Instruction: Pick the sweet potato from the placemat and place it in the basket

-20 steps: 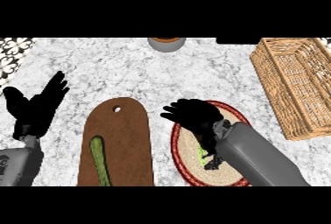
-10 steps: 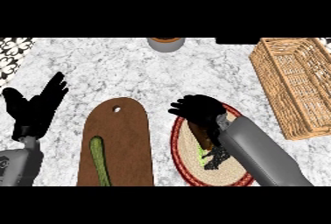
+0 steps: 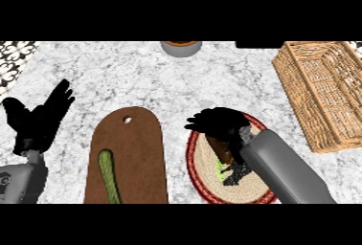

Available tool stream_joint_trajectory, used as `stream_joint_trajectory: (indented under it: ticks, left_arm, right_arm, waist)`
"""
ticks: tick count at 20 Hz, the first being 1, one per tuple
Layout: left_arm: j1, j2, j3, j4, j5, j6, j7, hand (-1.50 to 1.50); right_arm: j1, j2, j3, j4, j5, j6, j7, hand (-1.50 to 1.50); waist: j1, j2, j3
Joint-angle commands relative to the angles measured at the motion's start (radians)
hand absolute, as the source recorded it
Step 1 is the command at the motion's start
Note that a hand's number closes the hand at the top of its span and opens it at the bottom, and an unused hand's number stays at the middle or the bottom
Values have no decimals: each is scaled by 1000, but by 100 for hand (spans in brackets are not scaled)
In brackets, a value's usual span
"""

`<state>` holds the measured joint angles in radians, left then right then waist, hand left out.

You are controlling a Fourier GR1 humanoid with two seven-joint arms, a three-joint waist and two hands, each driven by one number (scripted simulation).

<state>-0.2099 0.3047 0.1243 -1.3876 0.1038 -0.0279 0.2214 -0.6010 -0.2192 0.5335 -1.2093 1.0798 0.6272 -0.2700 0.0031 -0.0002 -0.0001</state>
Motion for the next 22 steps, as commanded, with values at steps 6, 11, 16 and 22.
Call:
stream_joint_trajectory:
  ticks: [6,11,16,22]
  left_arm:
    - [22,16,32,-86,21,-42,65,0]
    - [15,2,44,4,-8,-49,-12,0]
    - [-19,-30,28,77,-39,-36,-48,0]
    - [8,-30,33,-37,-45,-12,38,0]
  right_arm:
    - [12,35,-22,72,125,-81,-44,-150]
    - [69,29,-8,70,205,-122,-59,-150]
    - [50,13,-1,187,268,-239,-142,150]
    - [159,3,50,29,336,-172,-127,150]
  waist:
    - [4,0,0]
    - [1,0,0]
    - [1,3,0]
    - [-5,-2,0]
